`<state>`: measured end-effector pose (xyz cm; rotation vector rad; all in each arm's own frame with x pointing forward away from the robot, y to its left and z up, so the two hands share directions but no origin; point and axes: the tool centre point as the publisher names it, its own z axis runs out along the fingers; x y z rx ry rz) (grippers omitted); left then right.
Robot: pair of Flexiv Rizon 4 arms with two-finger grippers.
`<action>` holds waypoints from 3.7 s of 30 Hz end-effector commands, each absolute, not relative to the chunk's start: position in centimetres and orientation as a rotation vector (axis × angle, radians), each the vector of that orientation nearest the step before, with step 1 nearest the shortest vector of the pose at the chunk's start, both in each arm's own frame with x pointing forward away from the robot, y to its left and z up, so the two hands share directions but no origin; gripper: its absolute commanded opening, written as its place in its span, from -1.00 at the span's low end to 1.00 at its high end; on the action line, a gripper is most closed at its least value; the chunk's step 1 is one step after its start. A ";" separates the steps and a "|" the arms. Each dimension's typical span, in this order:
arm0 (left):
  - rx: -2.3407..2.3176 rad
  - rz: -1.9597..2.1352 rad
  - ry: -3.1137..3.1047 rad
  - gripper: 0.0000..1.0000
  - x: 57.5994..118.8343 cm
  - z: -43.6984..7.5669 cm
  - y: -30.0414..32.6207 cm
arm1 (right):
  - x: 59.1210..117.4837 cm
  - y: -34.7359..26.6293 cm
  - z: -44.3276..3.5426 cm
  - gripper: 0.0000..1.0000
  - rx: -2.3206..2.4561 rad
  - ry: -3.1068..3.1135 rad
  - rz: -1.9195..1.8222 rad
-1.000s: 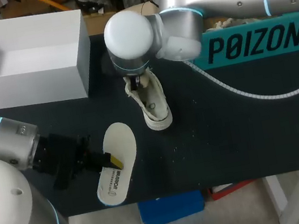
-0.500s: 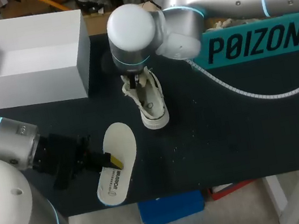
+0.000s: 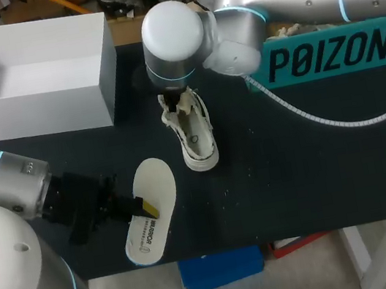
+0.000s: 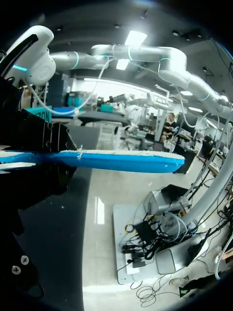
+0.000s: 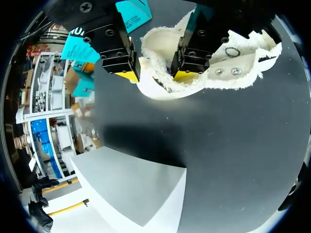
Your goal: Take the shoe out of the shoebox, open the shoe tongue, remove and reinsert the insole, then place the shoe into the shoebox
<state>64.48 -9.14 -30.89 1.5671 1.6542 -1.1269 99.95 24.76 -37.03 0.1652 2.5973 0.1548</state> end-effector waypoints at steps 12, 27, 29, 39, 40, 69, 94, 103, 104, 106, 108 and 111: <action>1.567 -1.121 1.655 -1.00 64.4 -30.9 -9.2 | 100.7 24.5 -36.8 -1.00 0.154 2.573 0.169; 1.567 -1.121 1.655 -1.00 64.4 -30.9 -9.2 | 100.6 23.4 -35.8 -1.00 0.185 2.555 0.174; 1.567 -1.121 1.655 -1.00 64.4 -30.9 -9.2 | 100.5 23.3 -35.7 -1.00 0.191 2.552 0.175; 1.567 -1.121 1.655 -1.00 64.4 -30.9 -9.2 | 100.9 23.1 -36.4 -1.00 0.307 2.557 0.286; 1.567 -1.121 1.655 -1.00 64.4 -30.9 -9.2 | 100.9 23.1 -36.6 -1.00 0.320 2.559 0.299; 1.567 -1.121 1.655 -1.00 64.4 -30.9 -9.2 | 99.5 22.0 -36.4 1.00 0.508 2.527 0.597; 1.567 -1.121 1.655 -1.00 64.4 -30.9 -9.2 | 91.2 18.2 -30.4 1.00 0.730 2.308 0.869; 1.567 -1.121 1.655 -1.00 64.4 -30.9 -9.2 | 87.2 17.8 -28.1 1.00 0.735 2.335 0.927; 1.567 -1.121 1.655 -1.00 64.4 -30.9 -9.2 | 86.6 17.6 -27.8 1.00 0.731 2.356 0.921; 1.567 -1.121 1.655 -1.00 64.4 -30.9 -9.2 | 85.5 17.0 -27.4 1.00 0.731 2.371 0.911; 1.567 -1.121 1.655 -1.00 64.4 -30.9 -9.2 | 84.3 16.4 -26.9 1.00 0.743 2.393 0.896; 1.567 -1.121 1.655 -1.00 64.4 -30.9 -9.2 | 82.5 15.3 -26.2 1.00 0.763 2.411 0.872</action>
